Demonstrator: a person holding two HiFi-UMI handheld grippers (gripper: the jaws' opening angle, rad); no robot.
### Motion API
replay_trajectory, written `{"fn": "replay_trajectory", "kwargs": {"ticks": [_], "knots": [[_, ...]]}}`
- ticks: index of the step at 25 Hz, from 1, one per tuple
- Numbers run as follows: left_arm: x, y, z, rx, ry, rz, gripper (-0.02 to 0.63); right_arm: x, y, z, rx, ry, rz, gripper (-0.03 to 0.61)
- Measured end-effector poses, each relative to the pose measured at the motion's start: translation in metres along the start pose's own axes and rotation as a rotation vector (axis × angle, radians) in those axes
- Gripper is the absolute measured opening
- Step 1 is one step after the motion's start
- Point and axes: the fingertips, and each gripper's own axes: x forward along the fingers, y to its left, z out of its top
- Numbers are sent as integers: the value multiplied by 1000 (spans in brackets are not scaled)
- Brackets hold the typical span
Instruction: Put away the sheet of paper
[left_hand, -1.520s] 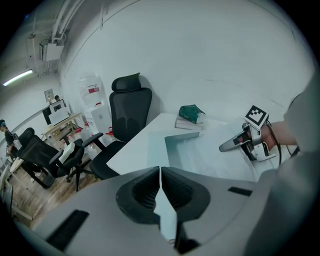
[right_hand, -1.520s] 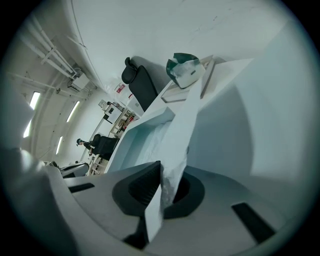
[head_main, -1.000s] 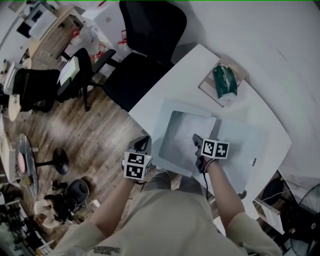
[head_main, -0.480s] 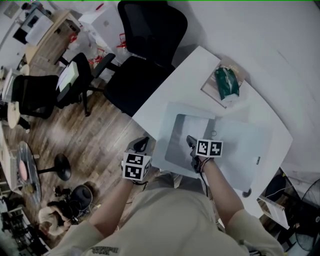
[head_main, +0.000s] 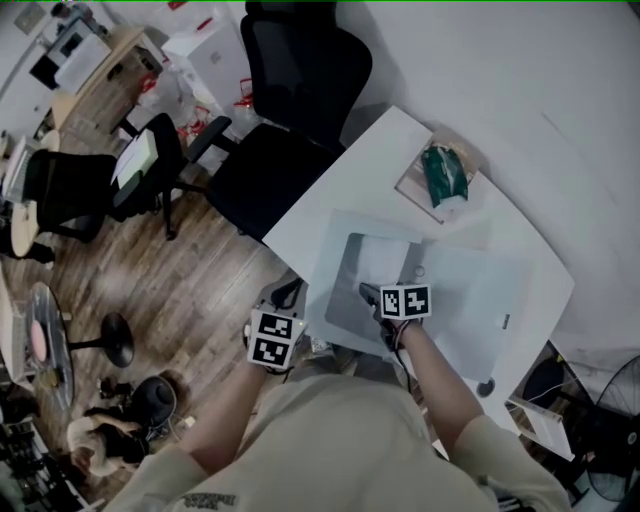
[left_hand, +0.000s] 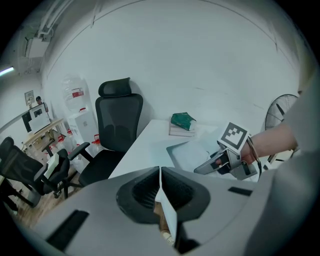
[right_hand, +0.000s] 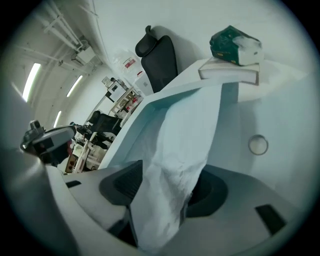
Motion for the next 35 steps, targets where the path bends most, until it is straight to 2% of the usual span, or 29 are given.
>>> {"fn": "replay_trajectory", "kwargs": {"ticks": [3, 11, 17, 24, 30, 35], "knots": [[-2, 0, 1, -2, -9, 2, 28, -15, -10, 4, -62, -13, -67, 297], [-11, 1, 17, 2, -49, 17, 28, -75, -19, 37, -109, -118, -118, 298], [-22, 6, 50, 32, -114, 24, 28, -131, 8, 80, -171, -272, -92, 193], [-54, 9, 110, 83, -249, 29, 28, -212, 49, 132, -269, -489, -77, 54], [-89, 5, 161, 125, -379, 28, 28, -281, 108, 161, -421, -667, -41, 40], [-125, -7, 198, 168, -476, 15, 28, -339, 155, 173, -489, -813, -8, 36]]}}
